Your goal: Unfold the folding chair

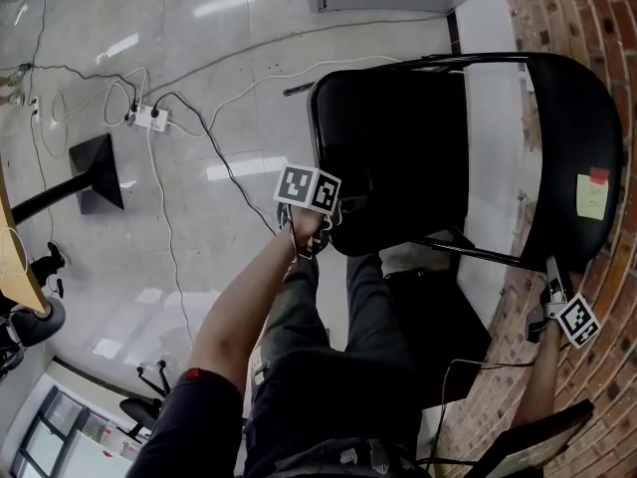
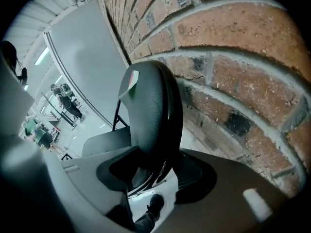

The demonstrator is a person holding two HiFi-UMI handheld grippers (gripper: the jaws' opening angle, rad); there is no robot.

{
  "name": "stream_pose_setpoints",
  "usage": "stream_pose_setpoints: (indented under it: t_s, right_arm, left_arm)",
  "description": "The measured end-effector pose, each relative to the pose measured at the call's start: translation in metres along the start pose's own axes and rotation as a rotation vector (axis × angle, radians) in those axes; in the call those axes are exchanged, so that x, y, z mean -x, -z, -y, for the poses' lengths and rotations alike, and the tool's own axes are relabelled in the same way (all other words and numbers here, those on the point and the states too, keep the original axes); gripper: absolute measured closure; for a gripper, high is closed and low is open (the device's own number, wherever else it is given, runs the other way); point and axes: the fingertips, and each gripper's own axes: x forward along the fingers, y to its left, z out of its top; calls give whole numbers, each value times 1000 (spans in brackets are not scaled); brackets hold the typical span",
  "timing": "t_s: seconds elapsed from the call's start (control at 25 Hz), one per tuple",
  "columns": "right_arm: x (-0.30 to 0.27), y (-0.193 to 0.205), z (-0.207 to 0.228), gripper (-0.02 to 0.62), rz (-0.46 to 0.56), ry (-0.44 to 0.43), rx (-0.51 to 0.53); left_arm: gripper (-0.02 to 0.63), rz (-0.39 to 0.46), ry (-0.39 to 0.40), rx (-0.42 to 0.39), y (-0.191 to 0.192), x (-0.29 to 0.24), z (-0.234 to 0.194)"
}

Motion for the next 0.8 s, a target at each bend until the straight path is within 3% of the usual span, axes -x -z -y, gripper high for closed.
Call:
stream_pose_setpoints:
  t_s: [0.4,0.6,0.8]
  right_arm:
    - [1,7,-15,393,-16,-61,14]
    - [4,9,-18,397,-26,-34,35]
    - [4,17,-31,406,-42,-64,14]
  left_arm:
    - [222,9,-9,3,1,0,-14]
    - [219,14,-5,2,2,2,-19]
    - [215,16,0,10,3,4,-31]
